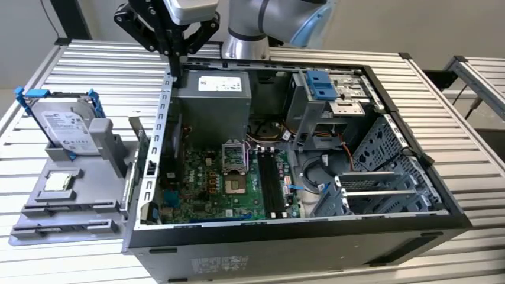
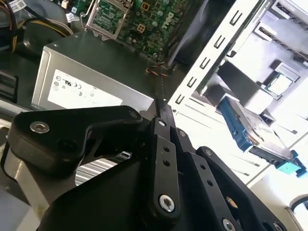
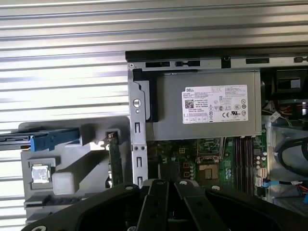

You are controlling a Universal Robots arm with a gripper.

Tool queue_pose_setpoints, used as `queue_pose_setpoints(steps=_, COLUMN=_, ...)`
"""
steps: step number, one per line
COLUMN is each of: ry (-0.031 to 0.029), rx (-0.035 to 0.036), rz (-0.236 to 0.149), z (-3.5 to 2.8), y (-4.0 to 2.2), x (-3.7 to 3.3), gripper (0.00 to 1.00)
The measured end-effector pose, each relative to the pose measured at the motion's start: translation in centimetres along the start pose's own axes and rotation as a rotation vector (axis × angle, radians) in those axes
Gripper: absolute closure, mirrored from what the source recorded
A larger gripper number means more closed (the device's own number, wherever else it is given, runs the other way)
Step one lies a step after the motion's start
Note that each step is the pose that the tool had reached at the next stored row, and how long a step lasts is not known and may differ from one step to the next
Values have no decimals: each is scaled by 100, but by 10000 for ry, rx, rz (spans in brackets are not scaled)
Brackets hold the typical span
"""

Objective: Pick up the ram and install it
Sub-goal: 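Reach for the ram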

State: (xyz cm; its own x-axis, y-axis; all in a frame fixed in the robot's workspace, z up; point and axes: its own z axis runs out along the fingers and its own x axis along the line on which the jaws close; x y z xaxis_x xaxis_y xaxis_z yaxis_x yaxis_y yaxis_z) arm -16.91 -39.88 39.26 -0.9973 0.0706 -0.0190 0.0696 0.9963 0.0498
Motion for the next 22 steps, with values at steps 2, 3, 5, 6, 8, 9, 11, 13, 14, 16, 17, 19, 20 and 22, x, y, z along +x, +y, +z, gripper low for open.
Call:
queue_pose_setpoints(steps=2, ry=0, rx=0, rz=-5, z=-1, y=-4, x=51, gripper=100)
queue_pose_setpoints(steps=3, ry=0, rx=-1, rz=-6, z=-2, y=-5, x=74, gripper=100)
queue_pose_setpoints(steps=5, ry=0, rx=-1, rz=-9, z=-3, y=-10, x=138, gripper=100)
queue_pose_setpoints(steps=6, ry=0, rx=-1, rz=-9, z=-4, y=-12, x=170, gripper=100)
queue_pose_setpoints(steps=8, ry=1, rx=-1, rz=-11, z=-5, y=-15, x=219, gripper=100)
queue_pose_setpoints(steps=9, ry=0, rx=-1, rz=-11, z=-5, y=-17, x=242, gripper=100)
queue_pose_setpoints(steps=11, ry=1, rx=-1, rz=-19, z=-7, y=-21, x=295, gripper=100)
queue_pose_setpoints(steps=13, ry=1, rx=-1, rz=-36, z=-8, y=-24, x=346, gripper=100)
queue_pose_setpoints(steps=14, ry=1, rx=-2, rz=-48, z=-8, y=-26, x=373, gripper=100)
queue_pose_setpoints(steps=16, ry=3, rx=-2, rz=-73, z=-9, y=-29, x=422, gripper=100)
queue_pose_setpoints(steps=17, ry=3, rx=-2, rz=-85, z=-10, y=-31, x=450, gripper=100)
queue_pose_setpoints(steps=19, ry=4, rx=-2, rz=-106, z=-11, y=-35, x=507, gripper=100)
queue_pose_setpoints(steps=20, ry=3, rx=-3, rz=-115, z=-12, y=-37, x=535, gripper=100)
queue_pose_setpoints(steps=22, ry=1, rx=-3, rz=-131, z=-13, y=-41, x=592, gripper=100)
